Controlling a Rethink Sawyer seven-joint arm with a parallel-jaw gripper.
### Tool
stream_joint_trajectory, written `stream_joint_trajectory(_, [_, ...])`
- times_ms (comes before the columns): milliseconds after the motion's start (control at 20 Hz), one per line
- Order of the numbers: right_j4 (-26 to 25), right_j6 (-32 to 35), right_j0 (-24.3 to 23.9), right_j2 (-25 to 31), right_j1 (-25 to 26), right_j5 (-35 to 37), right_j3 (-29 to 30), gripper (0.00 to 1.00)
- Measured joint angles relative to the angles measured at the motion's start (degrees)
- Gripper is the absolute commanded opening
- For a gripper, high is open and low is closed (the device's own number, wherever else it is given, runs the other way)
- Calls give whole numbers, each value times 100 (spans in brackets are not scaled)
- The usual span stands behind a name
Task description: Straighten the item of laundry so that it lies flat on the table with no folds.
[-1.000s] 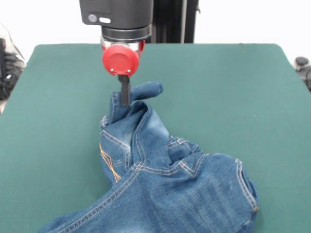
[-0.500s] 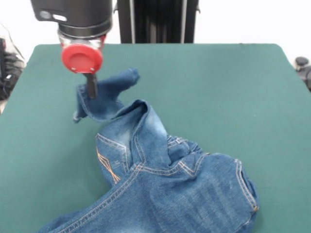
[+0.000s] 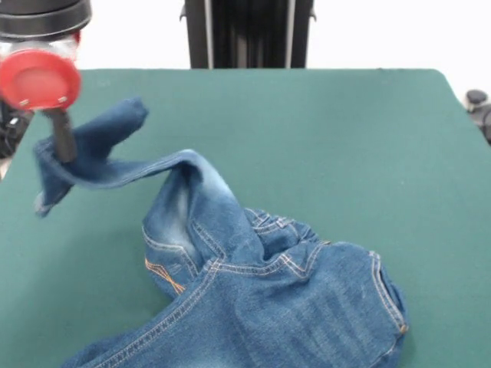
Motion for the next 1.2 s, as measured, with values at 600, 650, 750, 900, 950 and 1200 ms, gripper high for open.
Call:
stream_joint_trajectory(600, [-344, -2275, -14, 344, 1171, 14, -1833, 100])
stream_joint_trajectory(650, [-351, -2384, -18, 343, 1210, 13, -1871, 100])
stream_joint_trajectory(750, [-407, -2576, -19, 331, 1258, 13, -1913, 100])
stream_joint_trajectory(900, [-516, -2659, 1, 251, 1236, 13, -1915, 100])
stream_joint_trajectory(950, [-569, -2659, 18, 189, 1184, 14, -1914, 100])
stream_joint_trajectory(1200, [-602, -2659, 63, 59, 892, 14, -1900, 100])
